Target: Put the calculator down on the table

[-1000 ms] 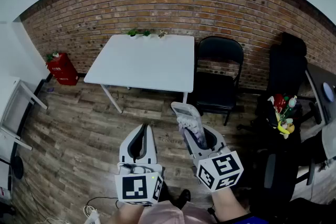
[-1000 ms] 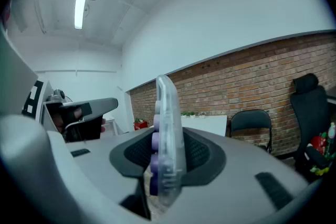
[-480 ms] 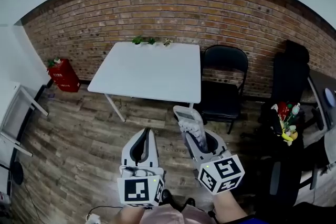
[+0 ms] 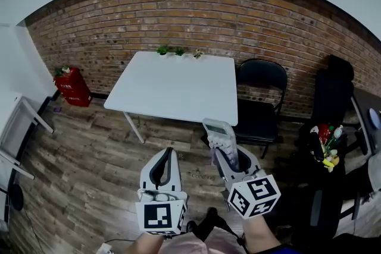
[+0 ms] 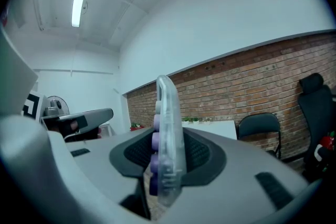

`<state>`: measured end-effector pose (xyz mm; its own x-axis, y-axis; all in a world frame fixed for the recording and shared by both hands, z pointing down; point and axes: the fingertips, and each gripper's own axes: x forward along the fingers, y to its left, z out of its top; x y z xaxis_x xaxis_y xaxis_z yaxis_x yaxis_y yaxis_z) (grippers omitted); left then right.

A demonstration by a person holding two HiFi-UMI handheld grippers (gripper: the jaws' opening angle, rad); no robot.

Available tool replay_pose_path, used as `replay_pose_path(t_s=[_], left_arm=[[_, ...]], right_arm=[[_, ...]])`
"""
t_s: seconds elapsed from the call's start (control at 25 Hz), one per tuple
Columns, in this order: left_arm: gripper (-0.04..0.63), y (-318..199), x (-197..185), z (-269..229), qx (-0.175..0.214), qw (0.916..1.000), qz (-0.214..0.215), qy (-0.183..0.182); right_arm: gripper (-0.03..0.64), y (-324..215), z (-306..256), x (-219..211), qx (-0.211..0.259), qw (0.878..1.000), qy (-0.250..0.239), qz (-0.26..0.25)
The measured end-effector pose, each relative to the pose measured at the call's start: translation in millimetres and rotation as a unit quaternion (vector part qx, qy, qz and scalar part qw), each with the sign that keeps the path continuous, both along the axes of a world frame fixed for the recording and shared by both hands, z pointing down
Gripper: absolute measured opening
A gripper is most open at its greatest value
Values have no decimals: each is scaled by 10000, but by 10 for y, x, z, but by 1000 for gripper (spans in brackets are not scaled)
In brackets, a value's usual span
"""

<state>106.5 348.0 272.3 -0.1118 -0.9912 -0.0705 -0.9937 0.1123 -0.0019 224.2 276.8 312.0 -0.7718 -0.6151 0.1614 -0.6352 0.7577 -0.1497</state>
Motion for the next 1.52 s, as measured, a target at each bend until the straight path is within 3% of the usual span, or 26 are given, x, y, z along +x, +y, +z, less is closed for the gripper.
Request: replay_pose_path(t_s=[0.36,0.88,1.2,1.52], left_arm=[[12,-306,-362,294,-264,9995,-108,156],[12,-1558,-972,552,-639,9978,-167,59],[12,-2332,-1368,518,-686,9970,-344,-4],[12,-2760,-1618,280,-542,9972,-497,-135]], right_arm=[[135,-334,220,-294,-189,9997,148,-15],[135,-1634,634,-822,-710,9974,105,38],[135,-2451,657,-1194,-782,9969,75,-109],[135,-2953,415,-1505,-614,9978,-60,-258]])
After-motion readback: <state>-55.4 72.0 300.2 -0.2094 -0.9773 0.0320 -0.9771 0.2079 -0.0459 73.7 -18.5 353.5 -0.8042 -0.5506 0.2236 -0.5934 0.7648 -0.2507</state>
